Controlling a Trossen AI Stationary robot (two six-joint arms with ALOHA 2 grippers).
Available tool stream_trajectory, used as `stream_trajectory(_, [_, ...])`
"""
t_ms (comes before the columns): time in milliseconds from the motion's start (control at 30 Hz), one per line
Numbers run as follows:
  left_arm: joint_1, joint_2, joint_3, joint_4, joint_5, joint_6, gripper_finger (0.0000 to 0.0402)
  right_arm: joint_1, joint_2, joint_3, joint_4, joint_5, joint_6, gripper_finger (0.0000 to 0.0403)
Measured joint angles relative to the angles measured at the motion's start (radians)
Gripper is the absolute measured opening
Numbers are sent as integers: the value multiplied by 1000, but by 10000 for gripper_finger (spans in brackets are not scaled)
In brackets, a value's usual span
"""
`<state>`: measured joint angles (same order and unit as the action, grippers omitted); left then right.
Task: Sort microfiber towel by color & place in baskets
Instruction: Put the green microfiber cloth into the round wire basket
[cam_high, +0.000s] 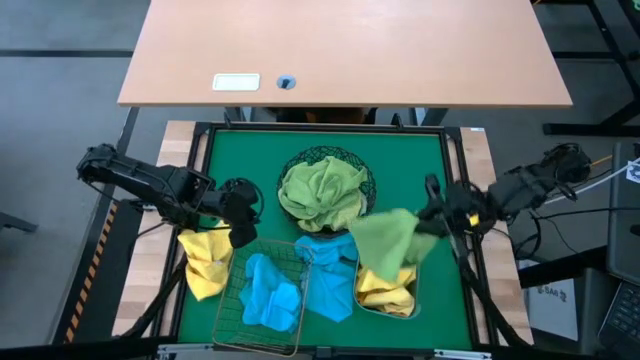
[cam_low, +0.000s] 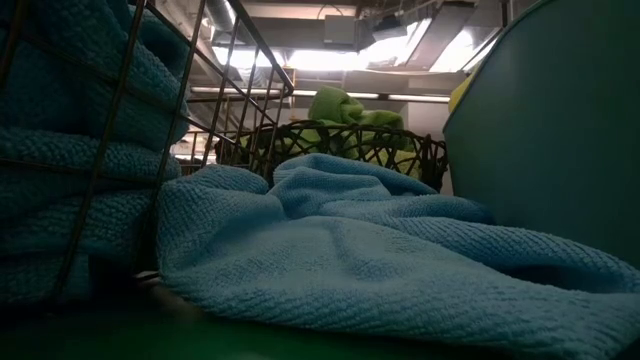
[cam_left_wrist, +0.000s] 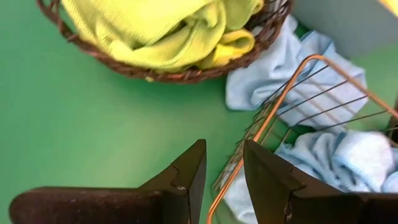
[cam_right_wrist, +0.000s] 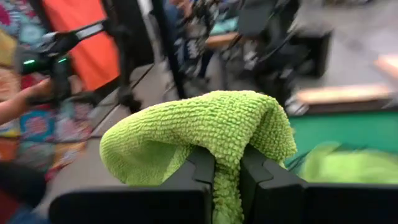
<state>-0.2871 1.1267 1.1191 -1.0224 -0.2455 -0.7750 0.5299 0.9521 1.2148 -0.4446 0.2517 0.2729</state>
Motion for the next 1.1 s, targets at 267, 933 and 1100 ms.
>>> stream_trajectory(267, [0,0,0,61,-5,26,102,-245,19,0,117,-3,-188,25])
stream_trajectory(933, [0,0,0,83,-31,27,102,-751,531,0,126,-316,-233,26])
stream_trajectory(1100, [0,0,0,87,-31,27,102,-790,723,0,129,-316,-233,26])
